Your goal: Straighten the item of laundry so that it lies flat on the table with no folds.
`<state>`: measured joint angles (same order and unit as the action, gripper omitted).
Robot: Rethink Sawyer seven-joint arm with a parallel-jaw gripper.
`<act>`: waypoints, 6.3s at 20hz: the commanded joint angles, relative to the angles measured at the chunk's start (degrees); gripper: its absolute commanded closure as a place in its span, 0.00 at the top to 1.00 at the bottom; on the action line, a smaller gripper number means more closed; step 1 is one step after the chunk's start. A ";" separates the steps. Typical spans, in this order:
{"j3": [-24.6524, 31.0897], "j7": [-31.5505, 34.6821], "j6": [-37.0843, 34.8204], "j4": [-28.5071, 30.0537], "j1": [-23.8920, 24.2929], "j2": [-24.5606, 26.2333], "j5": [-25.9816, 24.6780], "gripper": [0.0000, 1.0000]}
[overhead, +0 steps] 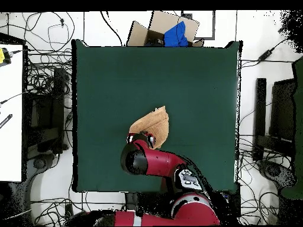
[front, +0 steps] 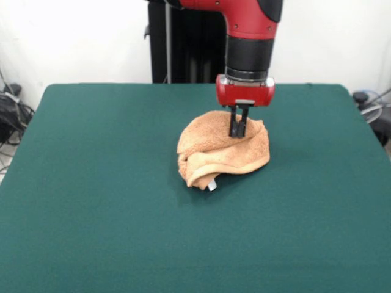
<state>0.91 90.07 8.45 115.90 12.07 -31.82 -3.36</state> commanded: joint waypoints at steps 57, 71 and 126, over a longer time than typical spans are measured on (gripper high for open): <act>5.59 10.97 -4.25 -1.06 -0.38 -0.58 0.28 1.00; 6.99 12.42 -6.46 -0.97 -1.56 -1.87 2.65 1.00; 1.90 10.85 0.68 -5.50 -4.55 5.03 3.37 0.00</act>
<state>1.36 90.11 4.76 113.58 8.12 -28.69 0.27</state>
